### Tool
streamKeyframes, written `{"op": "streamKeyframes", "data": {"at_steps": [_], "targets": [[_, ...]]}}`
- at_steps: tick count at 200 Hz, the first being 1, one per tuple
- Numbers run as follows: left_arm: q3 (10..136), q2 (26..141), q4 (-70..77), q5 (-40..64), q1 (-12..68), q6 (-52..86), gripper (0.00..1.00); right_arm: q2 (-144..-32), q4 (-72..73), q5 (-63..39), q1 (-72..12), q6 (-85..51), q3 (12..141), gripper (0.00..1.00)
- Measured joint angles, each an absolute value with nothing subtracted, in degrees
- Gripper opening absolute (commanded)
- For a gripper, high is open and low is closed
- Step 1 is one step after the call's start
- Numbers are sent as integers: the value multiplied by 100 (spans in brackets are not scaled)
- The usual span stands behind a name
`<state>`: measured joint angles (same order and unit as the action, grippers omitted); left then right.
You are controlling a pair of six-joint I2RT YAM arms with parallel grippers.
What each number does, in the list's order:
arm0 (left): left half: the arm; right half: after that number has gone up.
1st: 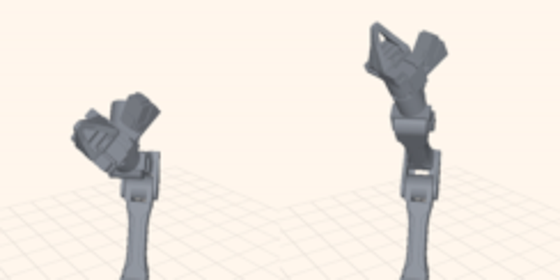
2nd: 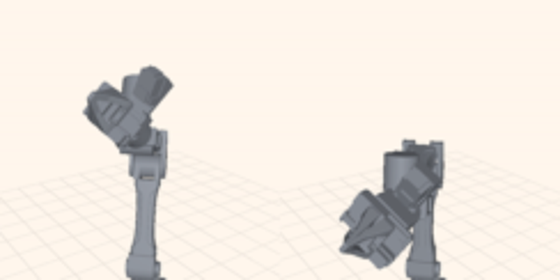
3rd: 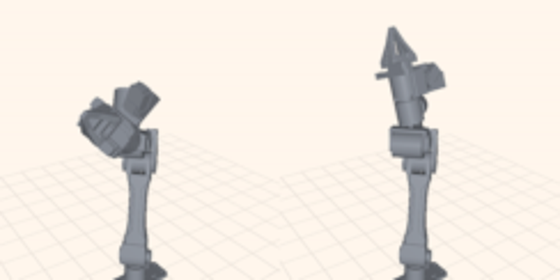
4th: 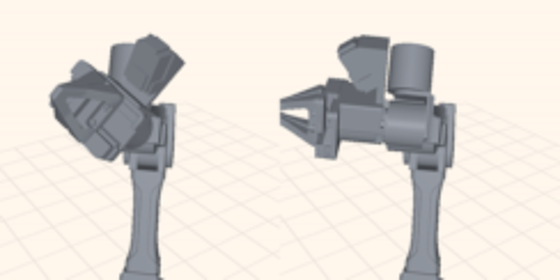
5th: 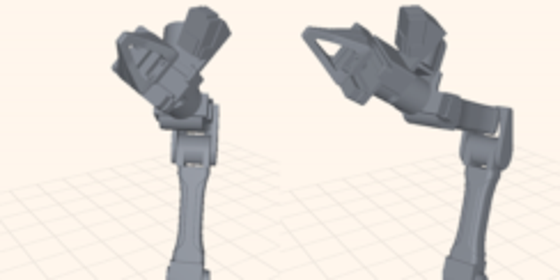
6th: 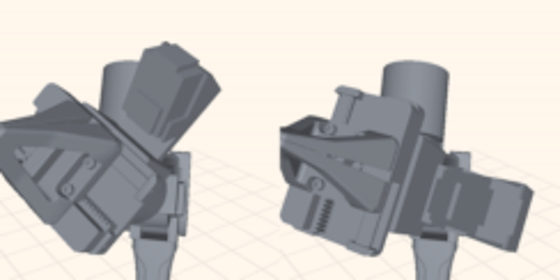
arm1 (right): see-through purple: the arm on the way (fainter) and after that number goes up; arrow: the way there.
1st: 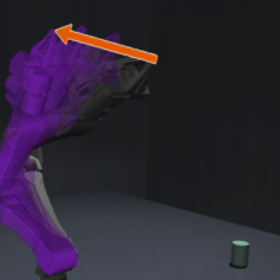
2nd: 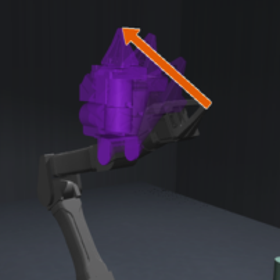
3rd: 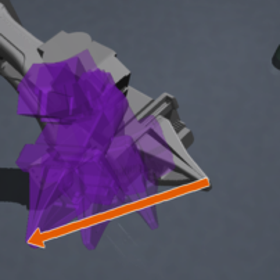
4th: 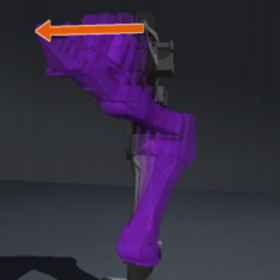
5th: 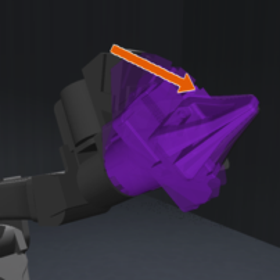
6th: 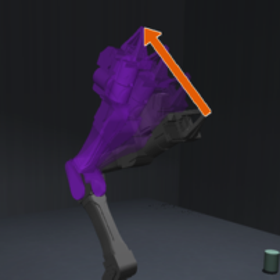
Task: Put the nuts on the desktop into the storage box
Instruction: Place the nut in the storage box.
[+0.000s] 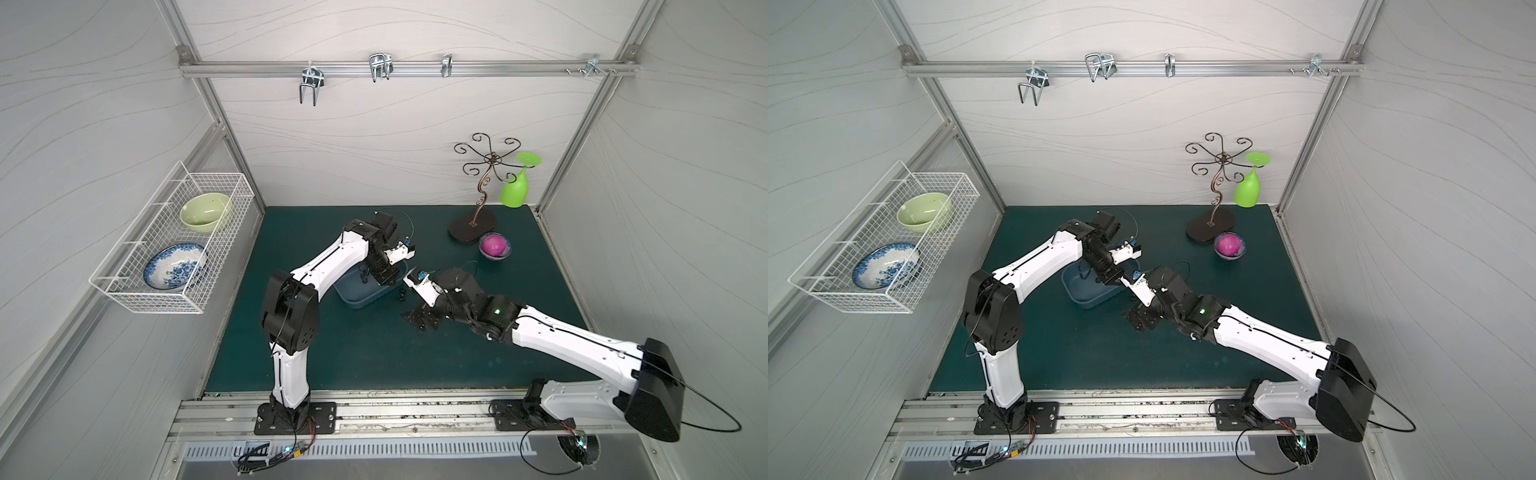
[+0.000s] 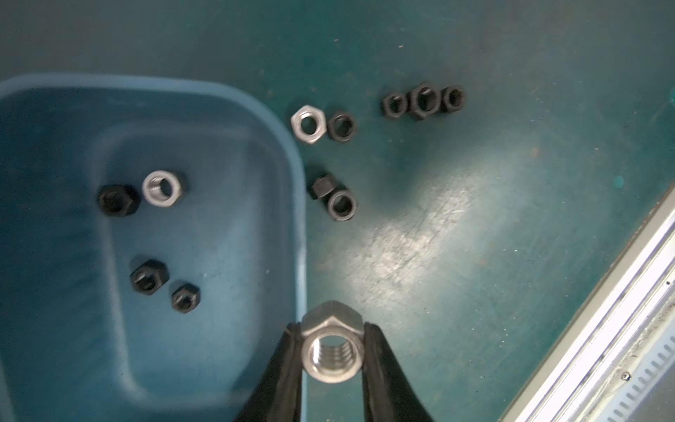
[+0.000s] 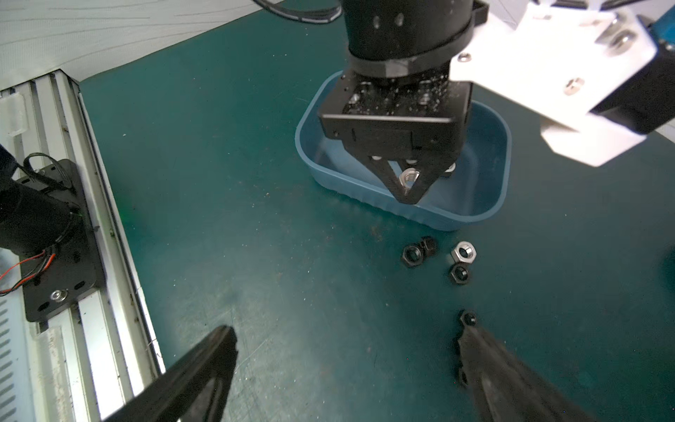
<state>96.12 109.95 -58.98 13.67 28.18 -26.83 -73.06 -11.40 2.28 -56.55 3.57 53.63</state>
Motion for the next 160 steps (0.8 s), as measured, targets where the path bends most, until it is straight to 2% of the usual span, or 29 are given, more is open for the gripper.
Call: {"op": "streamKeyframes", "data": {"at_steps": [111,160], "targets": [[9612,11006,-5706,1197,1516,-2871,25,-8672,-143,226,-5610,725,6169,99],[9382,11107,-5380,1105,1267,-2845,25,-9231,152,93,-5531,757,6337,99]]}}
